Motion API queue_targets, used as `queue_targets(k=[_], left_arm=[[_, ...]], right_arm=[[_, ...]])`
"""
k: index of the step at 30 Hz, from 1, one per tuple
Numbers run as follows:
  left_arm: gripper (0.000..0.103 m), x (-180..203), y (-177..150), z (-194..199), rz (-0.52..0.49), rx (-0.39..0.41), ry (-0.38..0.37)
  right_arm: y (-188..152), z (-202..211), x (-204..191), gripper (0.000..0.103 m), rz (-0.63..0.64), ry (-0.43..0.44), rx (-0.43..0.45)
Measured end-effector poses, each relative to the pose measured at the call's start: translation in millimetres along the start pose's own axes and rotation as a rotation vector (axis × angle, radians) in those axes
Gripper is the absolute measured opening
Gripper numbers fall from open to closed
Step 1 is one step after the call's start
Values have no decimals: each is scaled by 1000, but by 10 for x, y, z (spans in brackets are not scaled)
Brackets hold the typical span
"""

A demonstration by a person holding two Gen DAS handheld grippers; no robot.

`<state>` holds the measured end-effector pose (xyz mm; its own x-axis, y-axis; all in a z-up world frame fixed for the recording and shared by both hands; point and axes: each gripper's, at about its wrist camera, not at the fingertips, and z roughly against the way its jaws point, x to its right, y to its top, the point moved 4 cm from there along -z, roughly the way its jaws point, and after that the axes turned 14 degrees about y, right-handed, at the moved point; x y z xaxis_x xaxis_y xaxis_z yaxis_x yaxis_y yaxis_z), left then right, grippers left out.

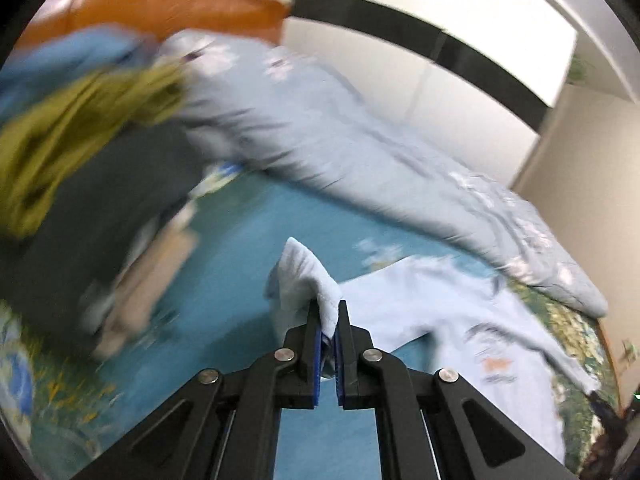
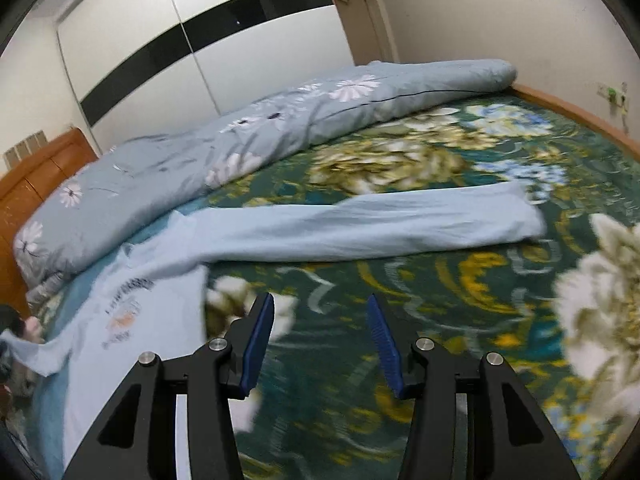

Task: Fold clothes
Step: 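Grasp the other sleeve with the left gripper and fold it across the body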

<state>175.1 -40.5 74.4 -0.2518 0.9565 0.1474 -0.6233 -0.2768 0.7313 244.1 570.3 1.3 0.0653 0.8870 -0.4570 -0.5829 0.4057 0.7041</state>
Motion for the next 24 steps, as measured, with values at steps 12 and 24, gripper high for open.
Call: queue_targets(k=[12, 24], left_arm=[[5, 2420, 427, -329, -236, -34, -349], [5, 4030, -350, -1023, -391, -202, -423]], right_arm=[[-114, -58, -169, 50, 70, 31, -18], [-326, 135, 274, 50, -19, -47, -41]])
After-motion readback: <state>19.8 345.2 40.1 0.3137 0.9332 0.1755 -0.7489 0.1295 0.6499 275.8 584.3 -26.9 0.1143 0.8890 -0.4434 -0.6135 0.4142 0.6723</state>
